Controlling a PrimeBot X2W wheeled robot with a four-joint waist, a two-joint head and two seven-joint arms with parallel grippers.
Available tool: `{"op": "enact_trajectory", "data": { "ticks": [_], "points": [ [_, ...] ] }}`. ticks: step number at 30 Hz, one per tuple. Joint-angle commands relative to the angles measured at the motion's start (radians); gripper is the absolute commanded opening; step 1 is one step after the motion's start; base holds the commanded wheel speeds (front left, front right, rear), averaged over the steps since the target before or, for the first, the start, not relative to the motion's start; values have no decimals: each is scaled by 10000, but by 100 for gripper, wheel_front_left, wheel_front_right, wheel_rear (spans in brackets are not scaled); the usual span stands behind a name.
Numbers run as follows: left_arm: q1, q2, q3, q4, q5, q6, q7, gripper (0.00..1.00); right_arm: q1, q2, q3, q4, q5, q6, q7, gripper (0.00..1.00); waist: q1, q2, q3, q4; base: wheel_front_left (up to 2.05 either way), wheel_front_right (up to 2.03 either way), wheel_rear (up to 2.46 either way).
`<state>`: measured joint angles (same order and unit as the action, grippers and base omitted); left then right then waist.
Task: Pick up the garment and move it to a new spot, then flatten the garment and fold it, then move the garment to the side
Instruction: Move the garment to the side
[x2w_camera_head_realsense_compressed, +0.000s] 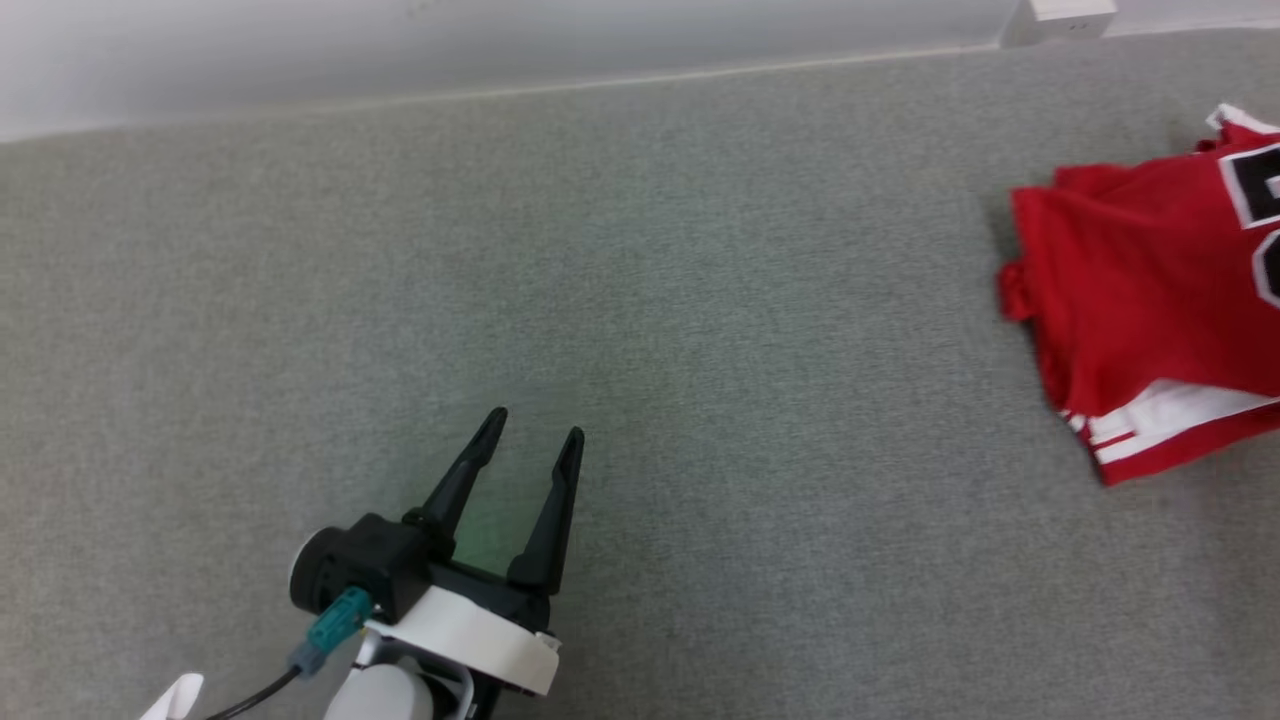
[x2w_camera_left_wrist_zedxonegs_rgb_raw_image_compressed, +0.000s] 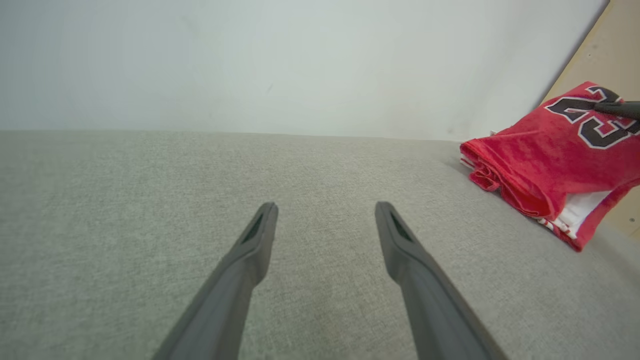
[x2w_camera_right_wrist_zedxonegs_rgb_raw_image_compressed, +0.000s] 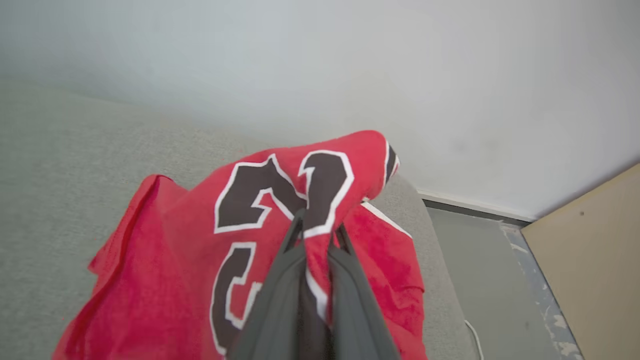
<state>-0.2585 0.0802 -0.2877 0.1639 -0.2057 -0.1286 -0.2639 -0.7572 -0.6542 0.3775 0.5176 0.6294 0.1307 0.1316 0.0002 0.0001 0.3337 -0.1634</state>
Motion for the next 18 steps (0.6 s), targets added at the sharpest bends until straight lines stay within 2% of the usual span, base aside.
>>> {"op": "enact_trajectory", "data": {
  "ticks": [1, 5, 9, 16, 18],
  "points": [
    [9, 68, 64, -31, -52, -16, 4, 100, -177, -396, 19, -31, -144, -4, 128, 0, -2, -1, 214, 213, 0, 0, 0],
    [-95, 55, 46, -86, -28, -23, 4, 100, -406, -1033, -93, 155, -360, -4, 397, 0, -2, -1, 387, 405, 0, 0, 0],
    [-265, 40, -10, -190, -78, -25, 4, 100, -657, -1428, -183, 631, -775, -4, 229, 0, -2, -1, 640, 612, 0, 0, 0],
    [-542, 60, -29, -333, -131, -10, 4, 100, -1236, -1438, -492, 2039, -1489, -5, -205, 0, -2, -1, 1446, 1048, 0, 0, 0],
    [-635, 87, -20, -366, -134, -11, 4, 100, -1413, -1441, -652, 2527, -1744, -5, -285, 5, -2, -1, 1674, 1164, 0, 0, 0]
  ]
}}
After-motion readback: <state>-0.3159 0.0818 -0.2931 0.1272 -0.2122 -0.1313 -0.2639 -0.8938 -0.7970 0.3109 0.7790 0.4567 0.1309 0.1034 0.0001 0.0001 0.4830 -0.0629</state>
